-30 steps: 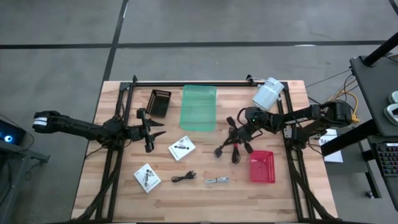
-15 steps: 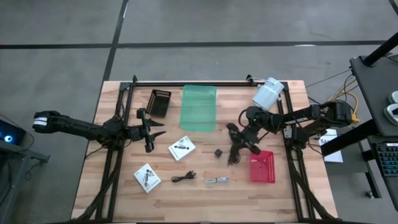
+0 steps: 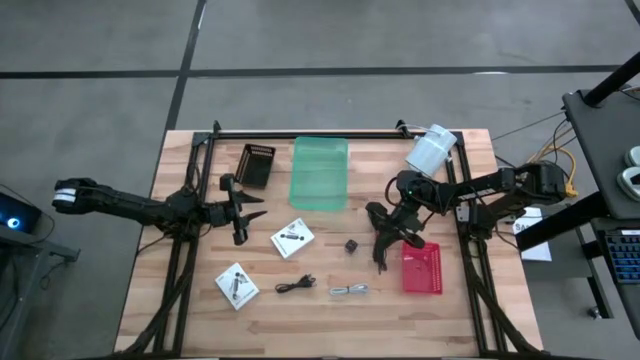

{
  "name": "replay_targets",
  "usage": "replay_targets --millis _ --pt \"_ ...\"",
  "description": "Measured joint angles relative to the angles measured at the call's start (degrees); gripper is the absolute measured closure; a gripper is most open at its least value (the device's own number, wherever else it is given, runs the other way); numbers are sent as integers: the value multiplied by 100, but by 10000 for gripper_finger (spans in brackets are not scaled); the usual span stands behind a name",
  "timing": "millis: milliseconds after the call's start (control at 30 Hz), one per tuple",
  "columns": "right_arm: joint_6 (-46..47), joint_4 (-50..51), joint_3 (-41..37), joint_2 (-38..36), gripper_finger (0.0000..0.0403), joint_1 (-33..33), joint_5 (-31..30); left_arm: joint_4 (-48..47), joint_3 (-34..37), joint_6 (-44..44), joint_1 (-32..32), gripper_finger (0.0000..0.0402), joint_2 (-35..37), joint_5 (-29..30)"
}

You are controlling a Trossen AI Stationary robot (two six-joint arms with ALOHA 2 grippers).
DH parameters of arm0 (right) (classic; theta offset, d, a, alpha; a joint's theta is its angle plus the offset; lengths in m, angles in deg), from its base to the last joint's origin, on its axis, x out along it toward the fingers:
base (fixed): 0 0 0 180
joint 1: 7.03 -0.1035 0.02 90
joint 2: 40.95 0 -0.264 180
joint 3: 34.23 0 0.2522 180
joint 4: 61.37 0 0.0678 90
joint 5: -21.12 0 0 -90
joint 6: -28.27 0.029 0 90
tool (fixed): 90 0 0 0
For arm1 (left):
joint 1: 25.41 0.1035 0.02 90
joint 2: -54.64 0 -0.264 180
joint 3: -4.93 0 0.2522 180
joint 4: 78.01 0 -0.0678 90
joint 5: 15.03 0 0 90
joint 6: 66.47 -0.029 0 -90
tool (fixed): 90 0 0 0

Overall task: Pick and place items into bin
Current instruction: Put the top black charger cable into the green bin

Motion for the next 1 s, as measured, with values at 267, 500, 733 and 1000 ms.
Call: replay_targets --millis 267,500,733,1000 --pt "14 4 0 0 394 0 -66 -2 0 0 0 283 0 0" --pt "36 -65 0 0 394 -4 -303 0 0 0 1 283 1 0" --pt "528 -291 15 0 394 -11 -1067 -2 0 0 0 283 1 0" --pt "1064 -447 33 0 394 -11 -2132 -1 0 0 1 283 1 0"
